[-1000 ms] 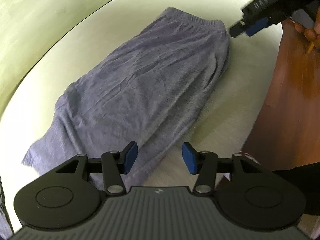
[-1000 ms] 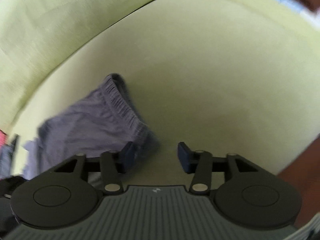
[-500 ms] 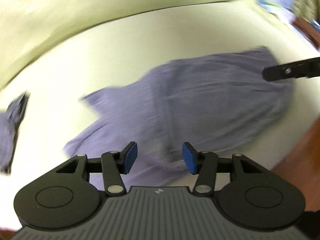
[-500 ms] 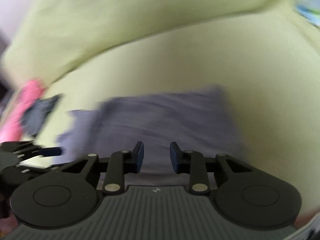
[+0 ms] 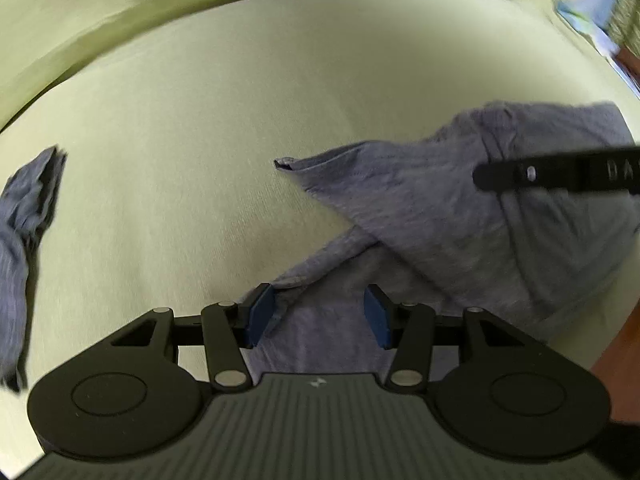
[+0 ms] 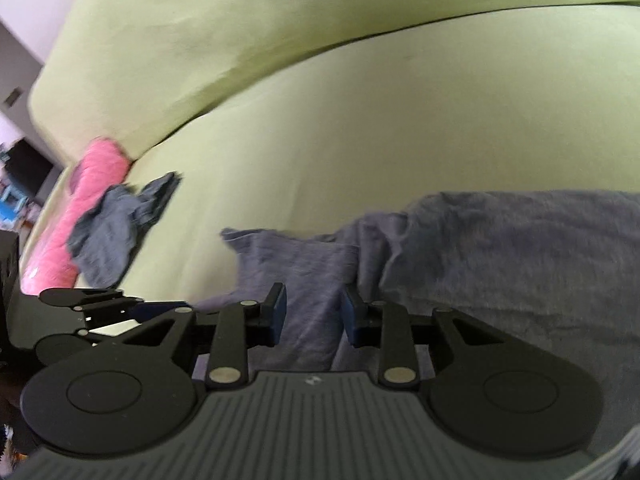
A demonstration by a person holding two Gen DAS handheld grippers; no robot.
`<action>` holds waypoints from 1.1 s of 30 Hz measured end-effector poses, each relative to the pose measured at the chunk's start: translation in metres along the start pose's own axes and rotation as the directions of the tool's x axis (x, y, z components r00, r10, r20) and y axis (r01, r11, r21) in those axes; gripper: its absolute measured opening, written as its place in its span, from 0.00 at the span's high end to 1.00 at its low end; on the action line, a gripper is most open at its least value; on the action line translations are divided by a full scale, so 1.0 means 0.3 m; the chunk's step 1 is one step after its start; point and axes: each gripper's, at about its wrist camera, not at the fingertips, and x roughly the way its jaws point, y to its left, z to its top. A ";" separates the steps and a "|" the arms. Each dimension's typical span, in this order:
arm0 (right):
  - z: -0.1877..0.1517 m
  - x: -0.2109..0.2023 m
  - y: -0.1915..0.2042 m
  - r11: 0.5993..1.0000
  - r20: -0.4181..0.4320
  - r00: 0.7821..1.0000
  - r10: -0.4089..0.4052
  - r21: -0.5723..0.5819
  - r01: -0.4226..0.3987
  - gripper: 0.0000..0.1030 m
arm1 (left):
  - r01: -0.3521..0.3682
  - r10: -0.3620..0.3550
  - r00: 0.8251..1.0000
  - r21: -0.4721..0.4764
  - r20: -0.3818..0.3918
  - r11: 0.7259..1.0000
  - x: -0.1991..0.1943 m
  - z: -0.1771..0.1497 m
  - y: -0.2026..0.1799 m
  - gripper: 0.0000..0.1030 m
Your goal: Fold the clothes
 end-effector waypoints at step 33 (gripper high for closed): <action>-0.171 -0.006 0.443 0.962 0.144 0.959 -0.243 -0.092 0.257 0.60 | 0.186 -0.180 0.982 0.117 -0.063 0.976 -0.010 0.073 0.362 0.41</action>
